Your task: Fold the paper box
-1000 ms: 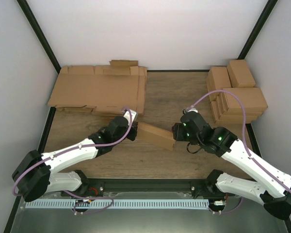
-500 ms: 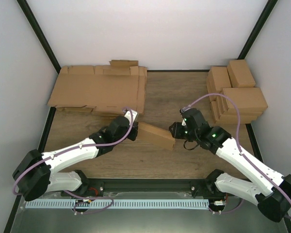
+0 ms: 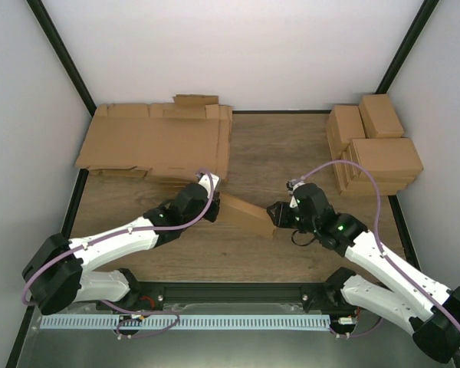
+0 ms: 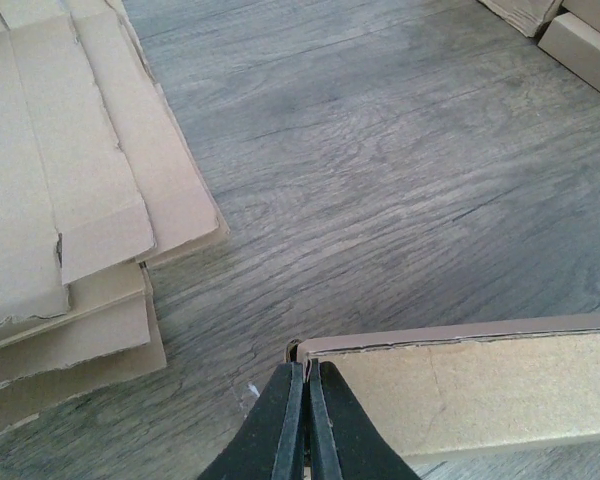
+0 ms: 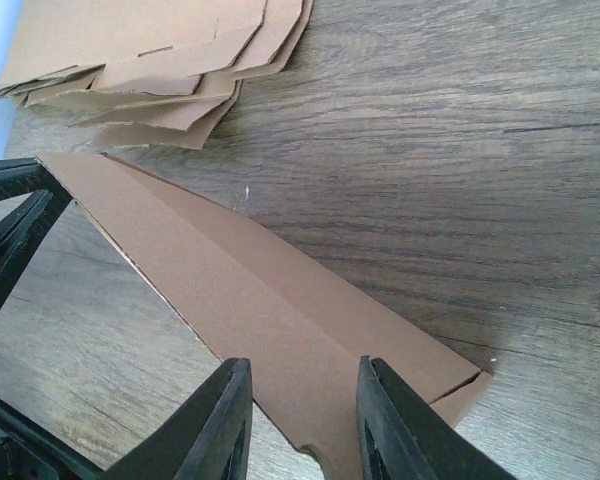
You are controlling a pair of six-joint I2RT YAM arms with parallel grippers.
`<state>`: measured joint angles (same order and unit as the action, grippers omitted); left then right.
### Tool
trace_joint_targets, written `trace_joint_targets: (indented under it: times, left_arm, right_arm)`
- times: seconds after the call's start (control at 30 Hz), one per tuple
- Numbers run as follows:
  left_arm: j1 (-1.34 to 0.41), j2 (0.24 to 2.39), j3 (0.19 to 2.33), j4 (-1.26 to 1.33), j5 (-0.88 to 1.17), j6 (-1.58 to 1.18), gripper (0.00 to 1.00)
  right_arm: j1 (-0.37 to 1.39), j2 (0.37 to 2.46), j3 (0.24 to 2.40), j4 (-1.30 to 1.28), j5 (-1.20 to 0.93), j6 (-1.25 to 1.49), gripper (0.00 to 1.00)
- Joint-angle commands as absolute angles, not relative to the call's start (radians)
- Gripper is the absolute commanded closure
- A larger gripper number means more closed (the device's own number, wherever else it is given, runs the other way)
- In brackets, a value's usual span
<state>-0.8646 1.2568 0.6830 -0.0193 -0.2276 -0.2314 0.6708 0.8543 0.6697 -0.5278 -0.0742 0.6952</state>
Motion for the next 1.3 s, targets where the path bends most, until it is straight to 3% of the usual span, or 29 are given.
trace_joint_targets:
  times: [0.0, 0.13, 0.23, 0.37, 0.83, 1.27]
  left_arm:
    - [-0.886, 1.302, 0.659, -0.138, -0.187, -0.223, 0.96]
    - [-0.888, 1.302, 0.649, -0.111, -0.171, -0.229, 0.96]
    - [-0.89, 1.305, 0.65, -0.107, -0.17, -0.23, 0.96]
    - [-0.891, 1.304, 0.652, -0.109, -0.173, -0.231, 0.96]
    - [-0.894, 1.317, 0.65, -0.097, -0.148, -0.235, 0.96]
    - [-0.893, 1.292, 0.599, -0.052, -0.098, -0.276, 0.96]
  right_arm:
    - [0.669, 0.865, 0.67, -0.565, -0.06, 0.668, 0.67]
    - [0.668, 0.876, 0.689, -0.575, -0.063, 0.593, 0.48]
    - [0.669, 0.882, 0.684, -0.543, -0.112, 0.561, 0.25]
    - [0.669, 0.919, 0.705, -0.552, -0.103, 0.552, 0.17]
    - [0.67, 0.949, 0.681, -0.514, -0.136, 0.539, 0.14]
    - [0.669, 0.953, 0.657, -0.517, -0.059, 0.584, 0.41]
